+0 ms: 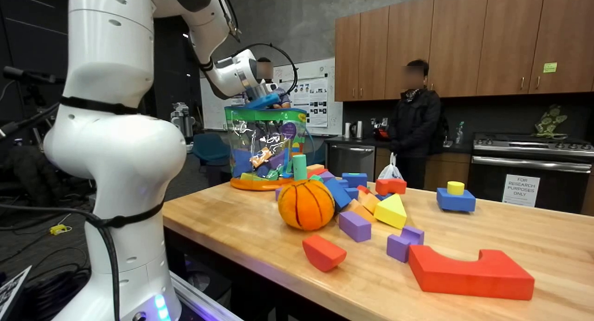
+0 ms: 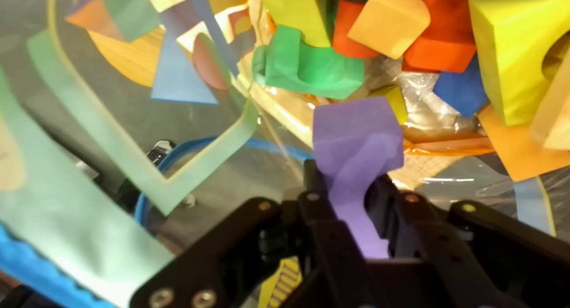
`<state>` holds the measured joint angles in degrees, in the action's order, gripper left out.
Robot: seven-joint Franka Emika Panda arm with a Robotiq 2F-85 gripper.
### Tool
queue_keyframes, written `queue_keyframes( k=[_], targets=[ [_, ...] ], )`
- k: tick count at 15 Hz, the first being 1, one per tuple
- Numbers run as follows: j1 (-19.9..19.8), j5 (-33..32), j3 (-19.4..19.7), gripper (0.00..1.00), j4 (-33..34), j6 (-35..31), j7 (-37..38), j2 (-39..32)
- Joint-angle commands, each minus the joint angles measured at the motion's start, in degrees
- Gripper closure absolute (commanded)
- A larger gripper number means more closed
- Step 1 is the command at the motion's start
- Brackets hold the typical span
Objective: Remove a purple block from the clear bag and put it on the table
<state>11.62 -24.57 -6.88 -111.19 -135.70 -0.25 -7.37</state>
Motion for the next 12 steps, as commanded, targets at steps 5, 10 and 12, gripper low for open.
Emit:
queue_keyframes(
  k=[5, 10, 12],
  targets=[
    [-1.6, -14.0, 0.1, 0.93, -5.5, -4.8, 15.5, 10.4],
    [-3.5, -20.6, -0.5, 0.93, -6.4, -4.5, 23.7, 14.1],
    [-4.4, -23.0, -0.7, 0.93, -6.6, -4.3, 27.4, 15.4]
  ],
)
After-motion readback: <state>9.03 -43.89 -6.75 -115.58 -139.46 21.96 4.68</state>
